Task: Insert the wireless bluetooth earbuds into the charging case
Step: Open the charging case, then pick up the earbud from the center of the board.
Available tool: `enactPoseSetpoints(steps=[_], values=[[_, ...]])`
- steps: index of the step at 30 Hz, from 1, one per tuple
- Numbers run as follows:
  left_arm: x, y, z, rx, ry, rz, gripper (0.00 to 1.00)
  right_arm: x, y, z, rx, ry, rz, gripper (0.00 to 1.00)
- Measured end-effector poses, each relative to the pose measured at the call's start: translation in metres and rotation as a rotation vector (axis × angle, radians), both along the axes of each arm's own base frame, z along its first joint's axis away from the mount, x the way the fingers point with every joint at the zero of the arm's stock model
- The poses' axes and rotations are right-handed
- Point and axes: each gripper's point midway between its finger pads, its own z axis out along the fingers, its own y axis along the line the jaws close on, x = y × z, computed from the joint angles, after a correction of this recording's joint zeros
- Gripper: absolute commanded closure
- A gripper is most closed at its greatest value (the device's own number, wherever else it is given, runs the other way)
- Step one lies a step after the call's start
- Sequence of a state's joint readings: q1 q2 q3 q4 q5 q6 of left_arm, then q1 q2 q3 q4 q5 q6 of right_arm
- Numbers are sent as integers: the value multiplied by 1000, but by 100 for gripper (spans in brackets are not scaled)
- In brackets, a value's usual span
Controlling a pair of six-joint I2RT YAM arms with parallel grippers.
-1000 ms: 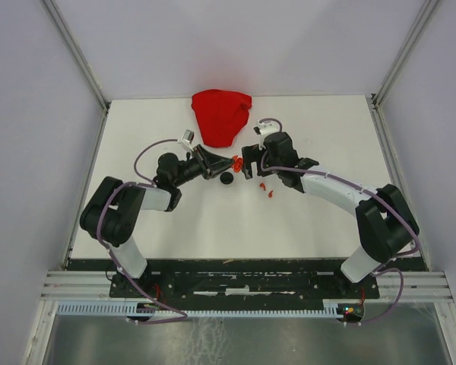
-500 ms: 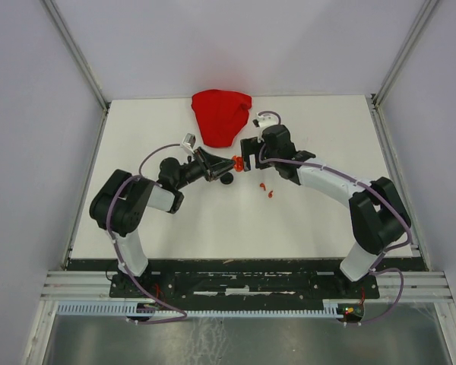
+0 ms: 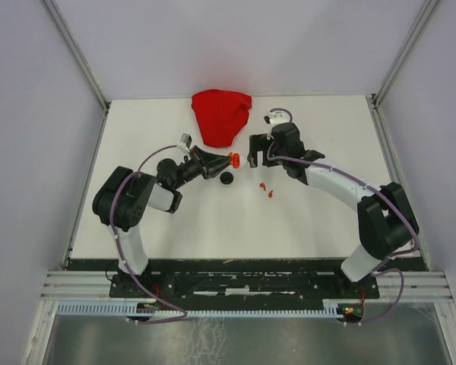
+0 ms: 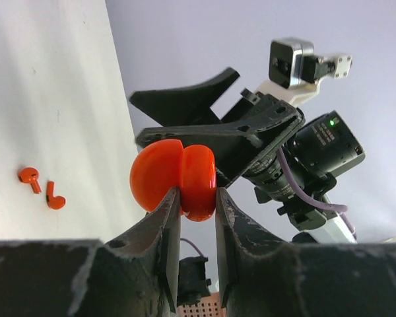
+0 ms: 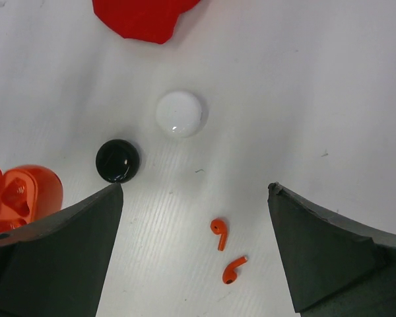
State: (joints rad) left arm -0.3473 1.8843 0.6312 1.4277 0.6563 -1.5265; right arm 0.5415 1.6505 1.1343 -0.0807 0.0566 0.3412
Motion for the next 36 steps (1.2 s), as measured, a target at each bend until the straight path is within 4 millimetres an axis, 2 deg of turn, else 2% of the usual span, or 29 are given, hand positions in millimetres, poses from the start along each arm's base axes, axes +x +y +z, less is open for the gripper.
enactPoseSetpoints(steps=[5, 8, 10, 17, 22, 29, 36], values=[[15, 18, -4, -13, 22, 49, 97, 3, -21, 15, 9, -20, -47, 1], [22, 27, -1, -20, 8, 71, 97, -2, -25, 10, -8, 4, -48, 5], [23, 30, 2, -32, 5, 75, 97, -8, -28, -1, -43, 54, -42, 12], [23, 34, 5, -56, 14, 66, 97, -18, -29, -42, -143, 218, -5, 44], [21, 34, 7, -57, 3, 57, 97, -27, -25, -64, -182, 308, 18, 45], [20, 40, 0, -52, 24, 67, 97, -29, -10, -73, -234, 354, 43, 45], [19, 42, -3, -63, 60, 60, 97, -35, -10, -85, -302, 396, 38, 47]])
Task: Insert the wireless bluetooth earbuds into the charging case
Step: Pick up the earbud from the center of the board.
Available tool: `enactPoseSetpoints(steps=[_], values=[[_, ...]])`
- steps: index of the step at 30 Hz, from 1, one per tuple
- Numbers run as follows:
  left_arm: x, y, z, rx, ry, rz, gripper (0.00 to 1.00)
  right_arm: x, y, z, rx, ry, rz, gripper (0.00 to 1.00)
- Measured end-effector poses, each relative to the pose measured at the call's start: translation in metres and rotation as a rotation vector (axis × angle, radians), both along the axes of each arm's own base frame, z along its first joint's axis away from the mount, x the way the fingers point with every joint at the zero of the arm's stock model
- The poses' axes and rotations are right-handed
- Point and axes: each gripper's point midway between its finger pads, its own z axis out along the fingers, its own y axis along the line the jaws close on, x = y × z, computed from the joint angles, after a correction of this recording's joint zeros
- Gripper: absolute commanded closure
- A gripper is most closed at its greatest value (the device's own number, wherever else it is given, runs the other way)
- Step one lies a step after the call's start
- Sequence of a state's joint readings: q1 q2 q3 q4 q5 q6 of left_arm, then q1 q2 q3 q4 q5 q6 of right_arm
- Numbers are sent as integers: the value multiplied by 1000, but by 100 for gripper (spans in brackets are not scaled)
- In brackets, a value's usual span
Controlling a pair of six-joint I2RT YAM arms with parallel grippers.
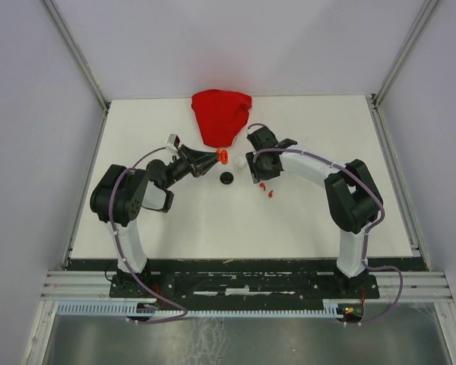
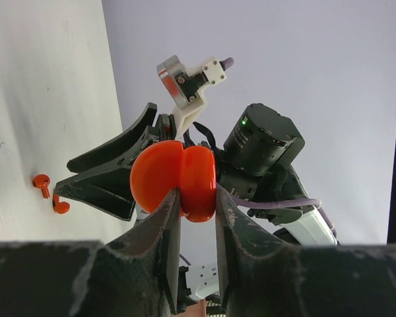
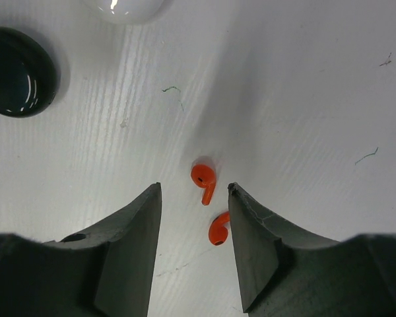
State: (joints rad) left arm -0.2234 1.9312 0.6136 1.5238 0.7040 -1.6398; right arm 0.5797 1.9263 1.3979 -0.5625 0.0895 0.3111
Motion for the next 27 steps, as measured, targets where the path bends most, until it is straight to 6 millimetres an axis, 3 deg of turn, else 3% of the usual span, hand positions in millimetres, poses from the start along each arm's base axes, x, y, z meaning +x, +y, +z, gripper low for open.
enactPoseSetpoints(steps=[27], values=[[2, 4, -12, 8, 32, 2, 97, -5, -7, -29, -58, 78, -70, 56]])
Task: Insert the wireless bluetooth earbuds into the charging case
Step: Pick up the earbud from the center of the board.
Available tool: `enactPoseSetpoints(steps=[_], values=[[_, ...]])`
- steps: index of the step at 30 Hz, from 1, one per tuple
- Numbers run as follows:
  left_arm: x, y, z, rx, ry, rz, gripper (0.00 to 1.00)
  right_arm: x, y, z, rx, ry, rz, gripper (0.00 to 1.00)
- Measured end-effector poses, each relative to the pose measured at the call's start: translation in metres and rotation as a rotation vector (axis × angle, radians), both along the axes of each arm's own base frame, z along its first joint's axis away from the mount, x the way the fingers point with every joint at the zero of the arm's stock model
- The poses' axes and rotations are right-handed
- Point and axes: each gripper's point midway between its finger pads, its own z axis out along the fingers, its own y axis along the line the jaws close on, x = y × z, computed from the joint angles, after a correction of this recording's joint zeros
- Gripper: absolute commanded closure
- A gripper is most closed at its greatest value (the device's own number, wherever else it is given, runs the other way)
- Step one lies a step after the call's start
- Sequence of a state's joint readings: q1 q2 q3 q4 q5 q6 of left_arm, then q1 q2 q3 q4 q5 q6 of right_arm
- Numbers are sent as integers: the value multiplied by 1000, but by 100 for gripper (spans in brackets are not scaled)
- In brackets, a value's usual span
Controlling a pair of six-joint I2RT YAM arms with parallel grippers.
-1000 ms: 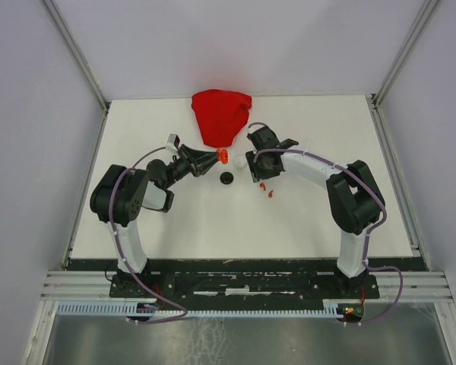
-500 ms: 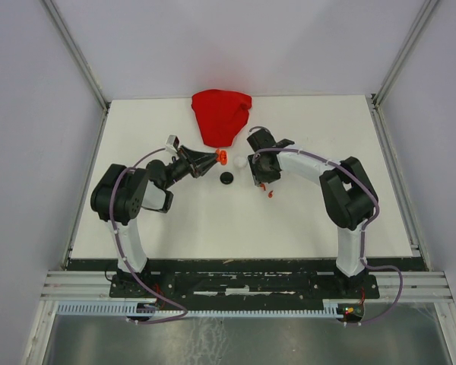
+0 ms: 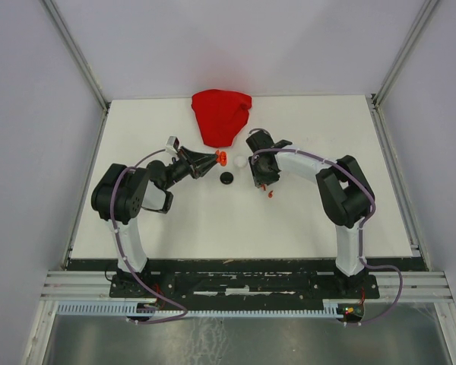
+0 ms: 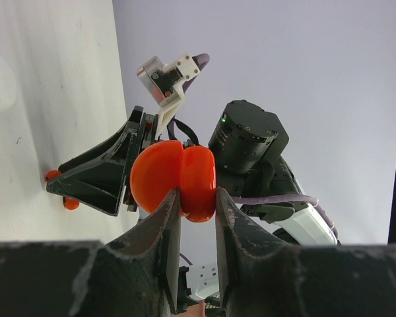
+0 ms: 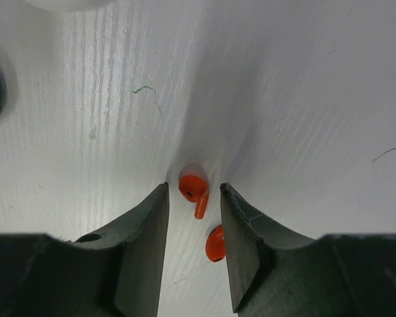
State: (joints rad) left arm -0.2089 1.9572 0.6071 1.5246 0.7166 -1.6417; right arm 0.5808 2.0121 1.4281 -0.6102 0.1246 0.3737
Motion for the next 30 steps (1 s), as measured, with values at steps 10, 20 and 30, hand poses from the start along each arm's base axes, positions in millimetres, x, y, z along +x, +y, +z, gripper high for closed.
enactPoseSetpoints(steps=[10, 20, 30], values=[[0, 0, 0, 0, 1, 0, 97, 2, 2, -2, 3, 1, -2, 59], [0, 0, 0, 0, 0, 0, 97, 2, 3, -4, 5, 8, -2, 65], [0, 0, 0, 0, 0, 0, 97, 3, 4, -4, 4, 8, -2, 71]])
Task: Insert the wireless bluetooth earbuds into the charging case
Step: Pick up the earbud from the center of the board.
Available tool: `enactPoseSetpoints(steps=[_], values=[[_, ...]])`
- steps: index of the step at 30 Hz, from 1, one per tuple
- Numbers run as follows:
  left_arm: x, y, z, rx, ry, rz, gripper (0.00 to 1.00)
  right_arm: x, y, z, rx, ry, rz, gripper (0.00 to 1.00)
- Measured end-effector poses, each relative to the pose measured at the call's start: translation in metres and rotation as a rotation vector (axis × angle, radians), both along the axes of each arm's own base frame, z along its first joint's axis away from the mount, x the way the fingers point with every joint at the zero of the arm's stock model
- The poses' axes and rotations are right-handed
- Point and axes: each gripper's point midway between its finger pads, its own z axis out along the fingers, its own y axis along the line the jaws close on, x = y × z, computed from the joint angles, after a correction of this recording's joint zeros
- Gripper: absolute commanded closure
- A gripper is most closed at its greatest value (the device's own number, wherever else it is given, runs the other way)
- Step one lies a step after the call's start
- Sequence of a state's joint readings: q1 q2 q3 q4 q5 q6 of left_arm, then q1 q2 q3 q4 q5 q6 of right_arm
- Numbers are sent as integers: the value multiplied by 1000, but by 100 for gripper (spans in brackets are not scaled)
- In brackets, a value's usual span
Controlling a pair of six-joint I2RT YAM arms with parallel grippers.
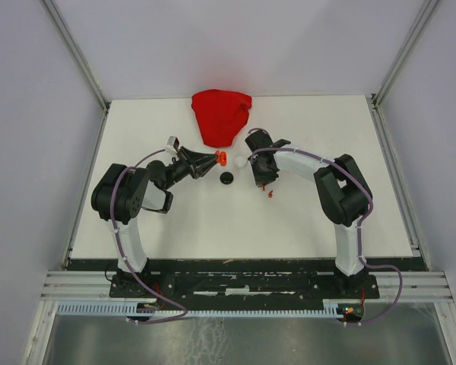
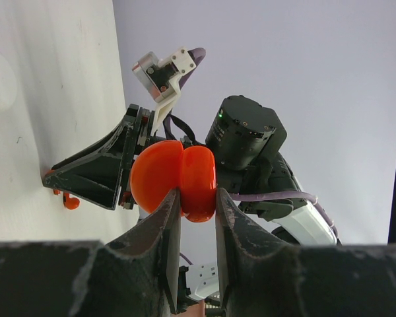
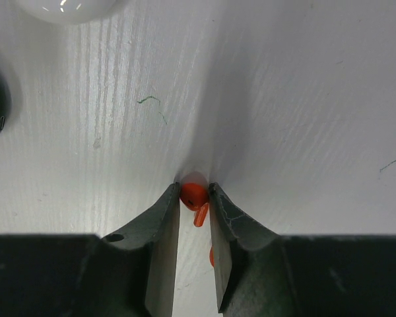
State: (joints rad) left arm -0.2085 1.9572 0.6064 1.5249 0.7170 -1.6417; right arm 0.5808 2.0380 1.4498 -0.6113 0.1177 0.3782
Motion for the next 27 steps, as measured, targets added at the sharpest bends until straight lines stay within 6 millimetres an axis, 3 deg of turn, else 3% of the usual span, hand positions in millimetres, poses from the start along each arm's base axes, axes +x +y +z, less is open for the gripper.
enactPoseSetpoints(steps=[6, 17, 27], values=[[0, 1, 0, -1, 1, 1, 97, 0, 0, 0, -1, 2, 0, 71], [1, 2, 2, -30, 40, -1, 97, 0, 0, 0, -3, 4, 0, 62], [2, 4, 2, -30, 41, 3, 97, 0, 0, 0, -4, 6, -1, 61]])
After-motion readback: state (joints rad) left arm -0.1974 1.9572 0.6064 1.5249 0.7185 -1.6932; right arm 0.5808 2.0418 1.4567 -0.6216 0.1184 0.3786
